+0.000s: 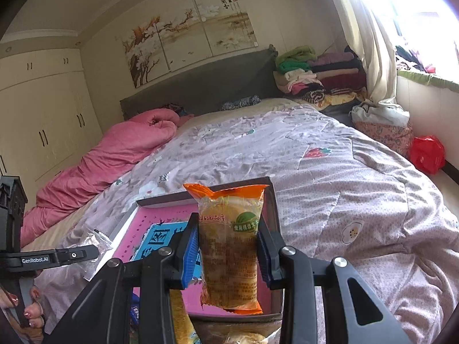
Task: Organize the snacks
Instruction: 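Lift the bagged bun with the left tool while the right tool carries the snack bar toward the tray, then lower the bun onto the pink book and open the left tool while the right tool releases the snack bar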
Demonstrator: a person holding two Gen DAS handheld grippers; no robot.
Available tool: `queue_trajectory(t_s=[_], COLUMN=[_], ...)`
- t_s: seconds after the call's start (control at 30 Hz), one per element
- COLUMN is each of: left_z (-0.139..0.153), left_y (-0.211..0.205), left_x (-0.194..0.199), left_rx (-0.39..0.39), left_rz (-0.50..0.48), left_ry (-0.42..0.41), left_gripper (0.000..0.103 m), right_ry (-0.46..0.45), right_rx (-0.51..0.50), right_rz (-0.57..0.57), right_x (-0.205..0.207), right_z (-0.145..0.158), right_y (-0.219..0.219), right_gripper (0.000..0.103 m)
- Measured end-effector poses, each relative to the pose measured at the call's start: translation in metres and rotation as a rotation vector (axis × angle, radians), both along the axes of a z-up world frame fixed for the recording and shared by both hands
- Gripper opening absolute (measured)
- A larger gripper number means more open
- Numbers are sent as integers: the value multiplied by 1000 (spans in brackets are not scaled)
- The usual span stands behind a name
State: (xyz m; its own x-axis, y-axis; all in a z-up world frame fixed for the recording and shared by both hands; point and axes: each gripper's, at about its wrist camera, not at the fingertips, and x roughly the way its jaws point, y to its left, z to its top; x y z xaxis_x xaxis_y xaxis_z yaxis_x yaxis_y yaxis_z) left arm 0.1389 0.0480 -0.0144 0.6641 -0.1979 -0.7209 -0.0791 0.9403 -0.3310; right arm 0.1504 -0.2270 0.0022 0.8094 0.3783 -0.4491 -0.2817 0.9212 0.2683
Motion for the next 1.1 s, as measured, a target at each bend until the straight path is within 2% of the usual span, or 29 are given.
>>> queue_trajectory(t_s=[0.4,0.93,1.1], left_z=[-15,-29,-31], left_y=[0,-7,-9], left_x=[20,29,32], left_rx=[19,69,81], left_rz=[19,3,3], left_ry=[39,77,83], left_gripper=[38,38,38], right_ry=[131,213,215], right_rx=[-48,-59,-100], right_rz=[-21,36,61], right_x=[20,47,47], right_z=[-24,-51,-54], right_y=[-4,5,12], right_gripper=[36,36,36])
